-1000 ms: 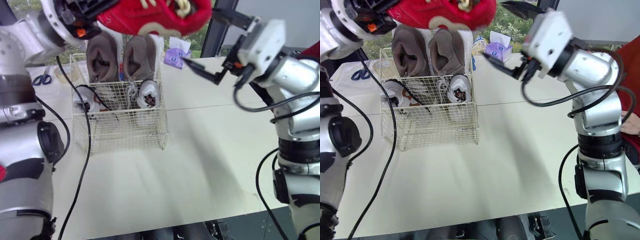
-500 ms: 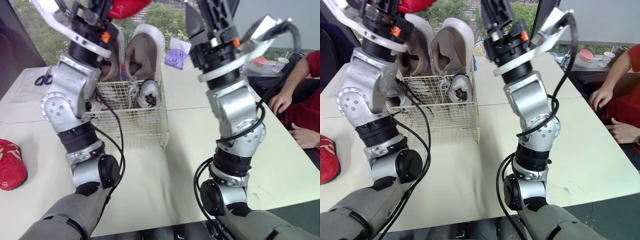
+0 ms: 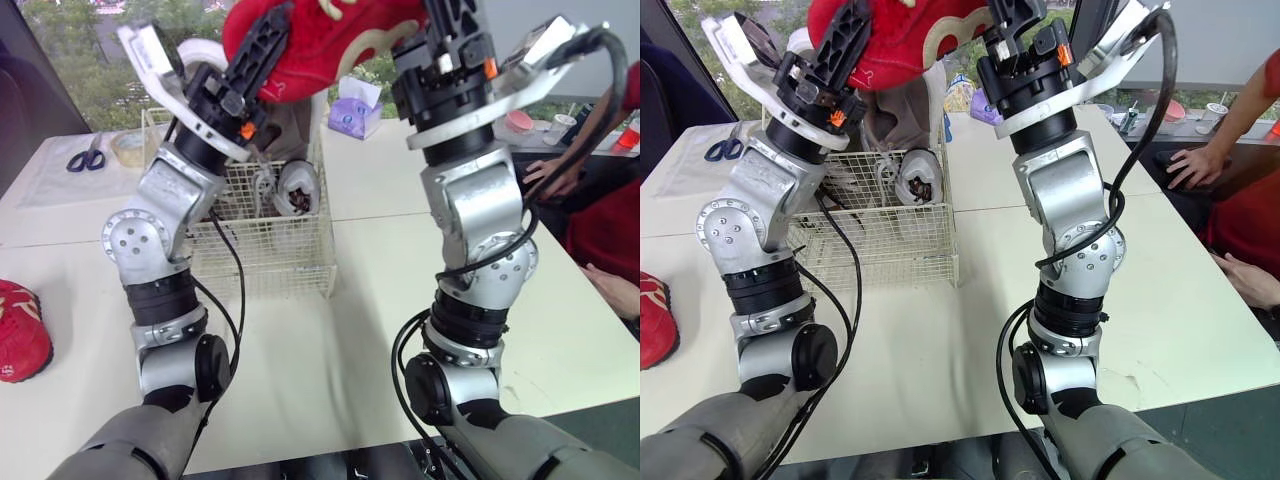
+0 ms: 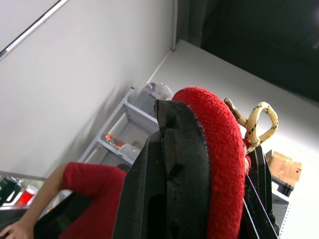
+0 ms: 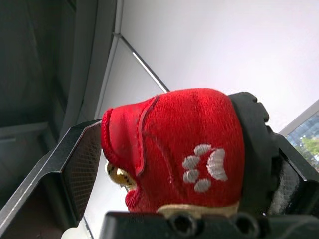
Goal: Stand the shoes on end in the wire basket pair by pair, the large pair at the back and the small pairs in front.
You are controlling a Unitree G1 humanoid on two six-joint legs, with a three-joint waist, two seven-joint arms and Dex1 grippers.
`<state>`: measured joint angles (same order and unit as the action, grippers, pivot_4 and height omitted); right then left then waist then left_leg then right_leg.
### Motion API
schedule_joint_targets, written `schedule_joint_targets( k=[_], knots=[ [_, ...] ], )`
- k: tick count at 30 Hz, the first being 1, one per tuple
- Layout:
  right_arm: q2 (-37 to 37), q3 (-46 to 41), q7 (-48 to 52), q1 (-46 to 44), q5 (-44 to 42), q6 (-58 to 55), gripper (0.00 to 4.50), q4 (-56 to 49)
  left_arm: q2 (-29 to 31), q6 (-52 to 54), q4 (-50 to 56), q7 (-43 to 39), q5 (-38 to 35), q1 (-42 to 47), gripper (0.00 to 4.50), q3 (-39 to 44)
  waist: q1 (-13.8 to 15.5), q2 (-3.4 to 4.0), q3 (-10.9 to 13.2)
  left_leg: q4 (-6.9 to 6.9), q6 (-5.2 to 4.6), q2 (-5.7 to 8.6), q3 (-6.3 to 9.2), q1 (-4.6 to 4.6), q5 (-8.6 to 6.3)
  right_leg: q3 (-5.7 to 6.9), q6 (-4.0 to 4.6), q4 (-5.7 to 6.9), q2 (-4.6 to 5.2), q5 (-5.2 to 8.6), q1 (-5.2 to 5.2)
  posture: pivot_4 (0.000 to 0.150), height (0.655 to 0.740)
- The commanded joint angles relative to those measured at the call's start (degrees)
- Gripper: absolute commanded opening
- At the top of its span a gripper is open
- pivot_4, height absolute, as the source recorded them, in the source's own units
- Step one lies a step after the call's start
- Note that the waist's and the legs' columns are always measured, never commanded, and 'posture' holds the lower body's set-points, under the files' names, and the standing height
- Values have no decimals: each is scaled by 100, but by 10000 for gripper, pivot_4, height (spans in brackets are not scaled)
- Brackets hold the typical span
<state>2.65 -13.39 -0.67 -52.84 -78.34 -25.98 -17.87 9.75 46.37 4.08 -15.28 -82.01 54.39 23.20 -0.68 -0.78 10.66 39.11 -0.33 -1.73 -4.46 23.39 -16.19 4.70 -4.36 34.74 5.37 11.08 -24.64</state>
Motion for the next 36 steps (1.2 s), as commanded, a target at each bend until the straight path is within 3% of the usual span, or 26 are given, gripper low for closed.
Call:
schedule_joint_targets(
  k=[1, 4, 7, 15, 16, 17, 20, 25, 29, 36],
  knots=[
    [-92, 1, 84, -277, -11, 151, 32630, -223, 102, -55, 32, -80, 34, -53, 1351, -139, 0, 0, 0, 0, 0, 0, 0, 1, 0, 0, 0, -2, 0, 0, 0, 1500, 7400],
    [-140, -11, 137, -290, -3, 161, 20919, -164, 156, -58, 80, -79, 15, -137, 1351, -203, -4, 0, 0, -1, -1, 0, 0, 1, 0, 0, 0, -7, 0, 0, 0, 1500, 7400],
    [-177, -20, 160, -318, -30, 157, 12222, -107, 341, 63, 240, -154, -44, -313, 1351, -268, -11, 1, 1, -3, -1, -3, 0, 1, 0, 0, 0, -9, -1, 0, 0, 1500, 7400],
    [-455, -94, 433, -473, -146, 53, 10958, 138, 1450, 741, 1307, -22, -838, -1275, 38763, -367, -21, 7, 4, -11, 0, -15, 2, 2, -1, -2, 0, -16, -2, 0, -2, 1500, 7400],
    [-471, -102, 458, -486, -151, 44, 10958, 159, 1532, 741, 1371, 11, -923, -1333, 43083, -371, -18, 7, 4, -11, 0, -15, 3, 3, -1, -1, 0, -19, -2, 0, -3, 1500, 7400],
    [-625, -150, 626, -558, -155, -29, 10958, 277, 1748, 763, 1627, 154, -933, -1513, 44577, -335, -8, 7, 4, -11, 0, -15, 4, 3, -1, -1, 0, -19, -2, 0, -2, 1500, 7400],
    [-1557, -113, 1716, -715, 159, -496, 10958, 720, 2543, 942, 2430, 473, -893, -2220, 44577, -223, -33, 8, 5, -13, -1, -16, 1, 3, -2, -2, 1, -31, -1, 0, 0, 1500, 7400],
    [-2974, 878, 4223, -705, 1628, -689, 10958, 1275, 3726, 1025, 3348, 507, -1069, -3644, 44577, 310, -13, 10, 6, -19, -14, -15, -7, 4, -11, -3, 24, -54, 8, 13, 1, 1500, 7400],
    [-3117, 1554, 5666, -718, 2645, -205, 10958, 1848, 4287, 1147, 3933, 131, -443, -5165, 44577, 888, -45, 18, 9, -34, -14, -17, -21, 0, -12, -4, 22, -54, 7, 13, -8, 1500, 7400],
    [-2861, 2319, 6915, -553, 4297, 1079, 10958, 2753, 4304, 883, 4054, -308, -295, -6502, 44577, 1495, -1, 21, 12, -41, 8, -17, -16, 11, -4, -1, 28, -61, 12, 13, -29, 1500, 7400]
  ],
)
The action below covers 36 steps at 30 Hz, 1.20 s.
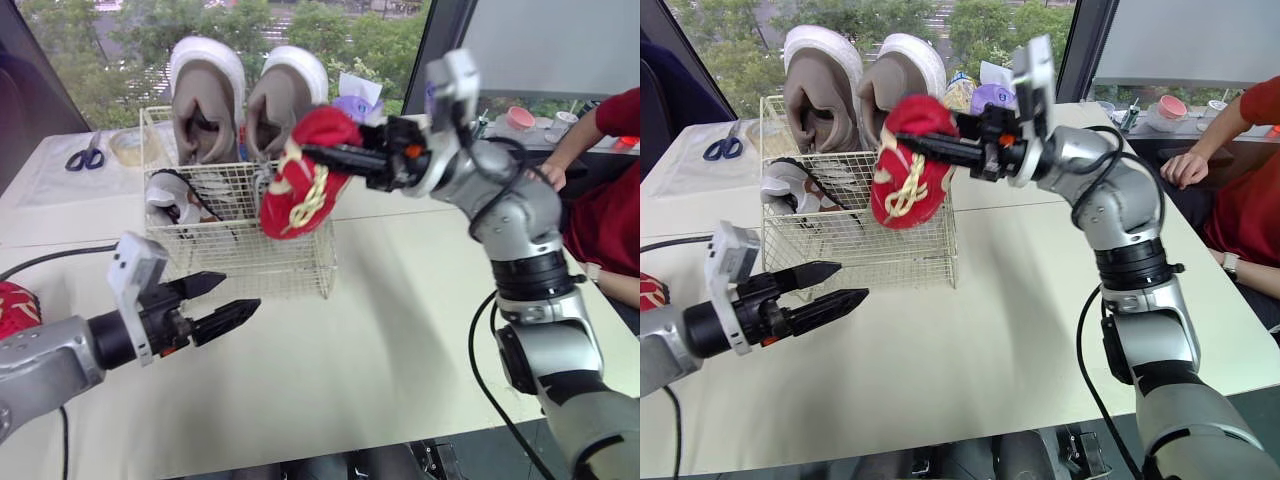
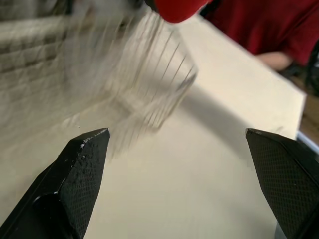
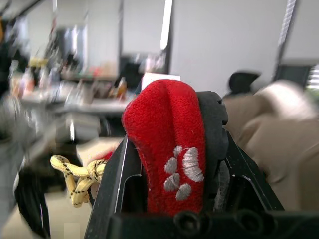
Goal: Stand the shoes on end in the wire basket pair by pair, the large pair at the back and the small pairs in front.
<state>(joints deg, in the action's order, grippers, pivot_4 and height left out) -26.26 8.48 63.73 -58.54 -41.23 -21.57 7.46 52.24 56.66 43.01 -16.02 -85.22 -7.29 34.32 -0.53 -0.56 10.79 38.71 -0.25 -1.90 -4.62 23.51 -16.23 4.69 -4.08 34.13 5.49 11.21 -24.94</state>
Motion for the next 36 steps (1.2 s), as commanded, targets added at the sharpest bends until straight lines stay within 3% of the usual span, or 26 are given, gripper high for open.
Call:
schedule_joint_targets(
  k=[1, 9, 16, 20, 28, 32, 36],
  knots=[
    [41, 213, 612, 53, 768, 786, 10958, 314, 75, -154, 185, -286, 62, -466, 44577, 441, -19, -1, 0, 0, 0, 0, -4, 0, -1, 0, 1, -2, 2, -1, 3, 1500, 7400],
    [224, 494, 1131, 225, 1684, 1517, 10958, 875, 321, -402, 64, -395, 31, -460, 44577, 400, -14, -2, -1, -42, 23, 7, -7, 2, 15, -1, 2, -5, 7, -1, -14, 1500, 7400],
    [242, 371, 1147, 269, 2001, 1712, 44309, 1065, 454, -464, -130, -488, 0, -305, 45000, 264, -30, -2, -1, -55, 36, 7, -4, -1, 24, 0, 4, -2, 0, 0, -17, 1500, 7400],
    [-35, 123, 1126, 376, 1707, 1081, 44309, 317, 516, -434, -317, -614, -22, -242, 45000, 307, -29, -1, -1, -56, 37, 6, -5, -1, 25, 0, 3, -1, -3, 0, -19, 1500, 7400],
    [-905, -928, 685, 404, 32, -1283, 44309, -1587, 859, -77, -831, -489, 212, -508, 45000, 906, -15, -2, -1, -57, 36, 3, -4, -2, 23, 0, 4, -1, -2, 0, -20, 1500, 7400],
    [-1372, -1320, 636, 279, -477, -2016, 44309, -1608, 1146, 411, -1990, -402, -225, -588, 45000, 1853, -18, -3, -1, -58, 35, 1, -4, -2, 22, 0, 7, 0, -1, 1, -27, 1500, 7400],
    [-1772, -1441, 844, 251, -637, -2295, 44309, -1530, 1603, 940, -3512, -109, 449, -589, 45000, 2697, -33, -3, -1, -66, 34, -1, -7, -3, 22, 0, 25, 0, -3, 12, -36, 1500, 7400]
  ],
)
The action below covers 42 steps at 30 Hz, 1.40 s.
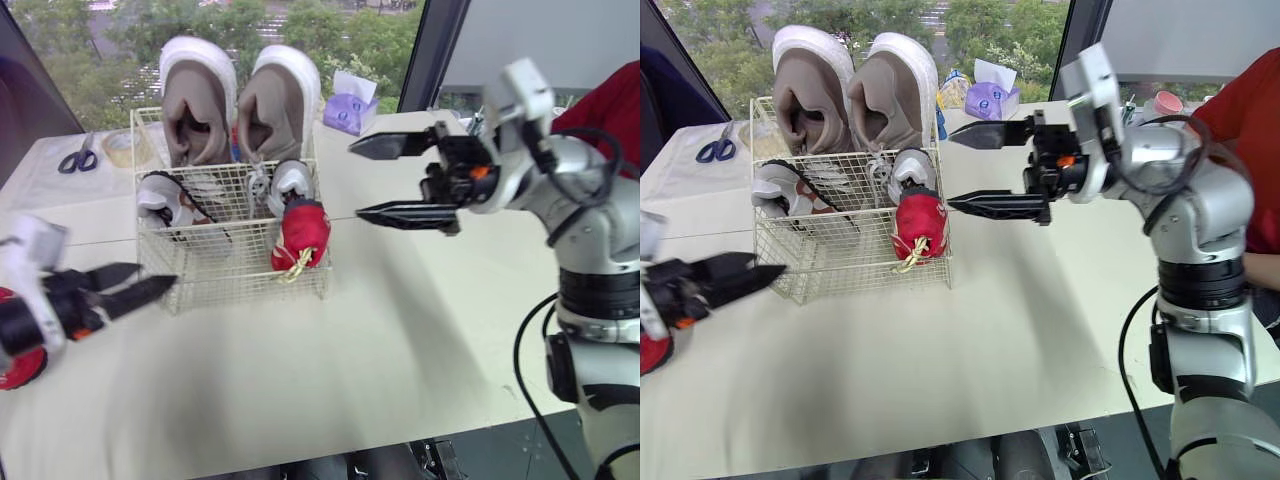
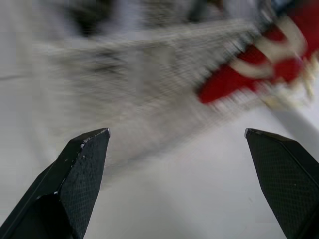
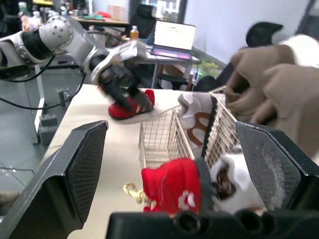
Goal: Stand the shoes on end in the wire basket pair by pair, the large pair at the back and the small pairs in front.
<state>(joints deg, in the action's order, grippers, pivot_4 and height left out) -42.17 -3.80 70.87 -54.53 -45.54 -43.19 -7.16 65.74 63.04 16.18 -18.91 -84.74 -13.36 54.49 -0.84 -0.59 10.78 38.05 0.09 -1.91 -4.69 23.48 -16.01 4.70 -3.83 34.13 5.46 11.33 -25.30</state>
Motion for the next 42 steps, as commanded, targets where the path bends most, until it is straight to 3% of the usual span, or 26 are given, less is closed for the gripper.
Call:
schedule_joint_targets(
  k=[1, 4, 6, 12, 16, 26, 30, 42],
  knots=[
    [-319, -176, 258, -137, -243, -228, 44309, -96, 518, 500, -1376, 431, 821, 28, 45000, 686, 1, 1, 0, -3, 0, 1, -2, -1, 0, 0, 0, 0, -1, 0, 0, 1500, 7400],
    [-744, 93, 870, -12, -107, -245, 44309, -169, 1304, 964, -2855, 1195, 2084, 194, 45000, 130, 10, -3, 1, -8, -1, 5, -5, 0, 0, 0, -1, 1, -1, 0, -1, 1500, 7400],
    [-744, 330, 981, -53, 276, 144, 44309, -48, 1521, 1099, -3467, 1410, 2402, 680, 45000, -376, 17, -3, 0, -9, -2, 6, -10, -1, 0, 0, -1, -2, 0, 1, -2, 1500, 7400],
    [-587, 590, 1275, -150, 573, 543, 44309, 197, 1477, 1178, -4438, 1372, 3138, 2831, 45000, -1960, 53, -43, -10, -8, 18, 0, -12, -1, -12, 3, -1, 0, 10, -1, -15, 1500, 7400],
    [-484, 582, 1069, -41, 712, 632, 44309, 162, 1313, 1183, -4831, 1110, 3672, 3723, 45000, -2613, 18, -51, -12, -9, 18, 3, -24, 3, -10, 3, -24, 5, 15, -16, -8, 1500, 7400],
    [-584, 251, 598, 241, 531, 238, 44309, -136, 762, 1241, -6023, 1300, 4947, 5390, 45000, -3097, 23, -75, -21, -8, 12, 6, -56, 4, 1, 6, -26, 17, 8, -17, -12, 1500, 7400],
    [-585, 170, 418, 379, 479, 184, 44309, -236, 619, 1374, -6267, 1021, 5330, 5714, 45000, -3394, 26, -79, -22, -2, 9, 7, -56, 3, 0, 7, -27, 20, 11, -18, -8, 1500, 7400],
    [-654, -175, -181, 817, 270, -142, 44309, -602, 486, 195, -7616, 455, 6654, 6582, 45000, -4027, 13, -82, -24, 3, 7, 7, -65, -4, 2, 4, -28, 34, 8, -17, -9, 1500, 7400]
  ],
)
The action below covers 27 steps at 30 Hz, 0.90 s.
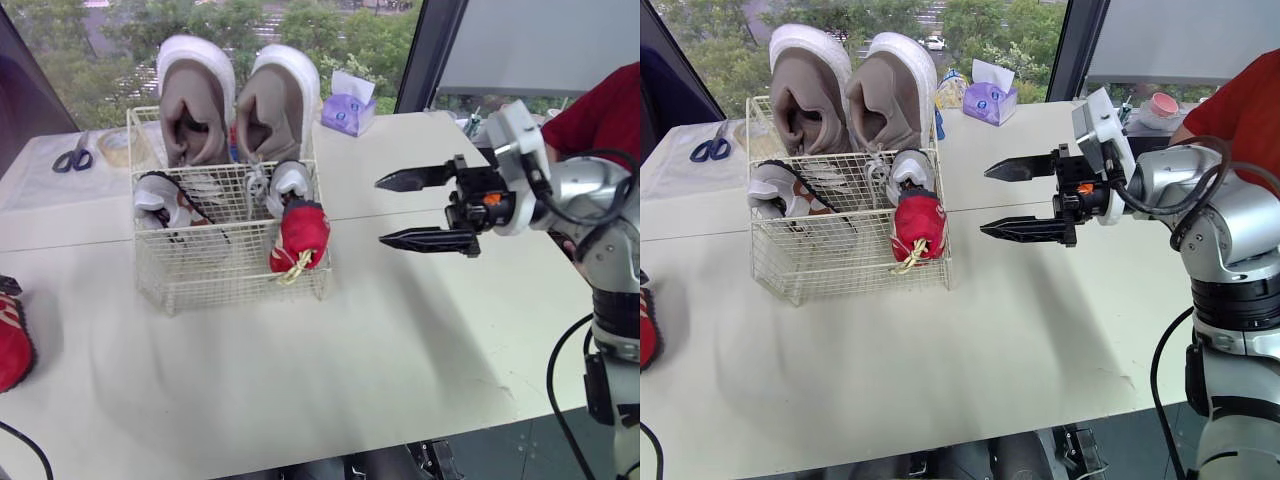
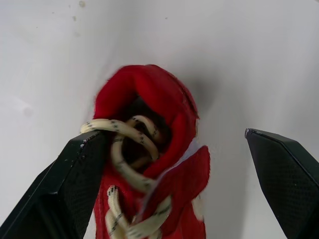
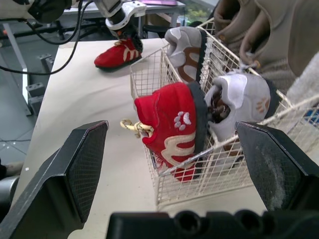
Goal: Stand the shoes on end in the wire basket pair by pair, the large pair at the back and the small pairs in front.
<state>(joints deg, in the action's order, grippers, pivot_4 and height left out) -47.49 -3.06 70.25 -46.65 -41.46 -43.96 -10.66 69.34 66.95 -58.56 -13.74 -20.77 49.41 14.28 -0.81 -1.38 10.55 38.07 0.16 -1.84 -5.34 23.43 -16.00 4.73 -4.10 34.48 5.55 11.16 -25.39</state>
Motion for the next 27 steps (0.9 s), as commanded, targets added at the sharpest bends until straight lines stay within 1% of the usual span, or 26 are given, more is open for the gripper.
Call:
schedule_joint_targets(
  k=[1, 4, 9, 11, 14, 17, 20, 22, 27],
  knots=[
    [-138, -270, -161, 65, -157, -98, 44309, -296, 162, -232, -112, -86, 319, 476, 45000, -22, 15, -6, 0, 1, -3, 0, 2, 0, -2, 0, 0, 0, 0, 0, 1, 1500, 7400],
    [-153, -320, -259, 104, -226, -155, 44309, -359, 203, -54, 30, -180, 490, 767, 45000, -101, 30, -19, -1, 9, -5, 0, 5, 1, -3, 1, 0, 5, 0, 0, 3, 1500, 7400],
    [-125, -254, -297, 120, -188, -81, 44309, -306, 231, 337, 329, -253, 639, 852, 45000, -68, 20, -24, -2, 11, -7, 1, 7, 1, -4, 1, -1, 9, 2, 0, 4, 1500, 7400],
    [-103, -222, -284, 98, -155, -38, 44309, -247, 266, 518, 522, -310, 662, 787, 45000, -56, 18, -29, 0, 12, -8, 1, 8, 1, -3, 1, -1, 15, 2, 1, 3, 1500, 7400],
    [-70, -190, -263, 93, -131, 27, 44309, -183, 363, 838, 715, -171, 698, 678, 45000, 135, 5, -33, -1, 13, -8, 0, 9, 0, -3, 0, -1, 23, 2, 1, 1, 1500, 7400],
    [-6, -120, -287, 94, -79, 103, 44309, -135, 460, 790, 747, -225, 785, 369, 45000, 161, -18, -33, 0, 14, -7, 0, 7, -3, -3, -2, -2, 48, 2, 3, -2, 1500, 7400],
    [-58, 99, -234, 188, 295, 385, 44309, 22, 438, 829, 634, -322, 771, 120, 45000, 253, 5, -35, 0, 15, -4, 0, 8, -7, 0, -2, -2, 51, 2, 4, -3, 1500, 7400],
    [-183, 51, -85, 267, 121, 216, 44309, -110, 377, 938, 649, -413, 715, 15, 45000, 305, 31, -43, -5, 20, -3, -1, 10, -7, 0, -2, -2, 51, 2, 5, -3, 1500, 7400],
    [-561, -355, 268, 430, -1056, -622, 44309, -945, 133, 931, 559, -616, 694, -166, 45000, 335, 50, -46, -7, 26, -4, -1, 18, -6, 1, -2, -1, 57, 12, 5, 0, 1500, 7400]
  ],
)
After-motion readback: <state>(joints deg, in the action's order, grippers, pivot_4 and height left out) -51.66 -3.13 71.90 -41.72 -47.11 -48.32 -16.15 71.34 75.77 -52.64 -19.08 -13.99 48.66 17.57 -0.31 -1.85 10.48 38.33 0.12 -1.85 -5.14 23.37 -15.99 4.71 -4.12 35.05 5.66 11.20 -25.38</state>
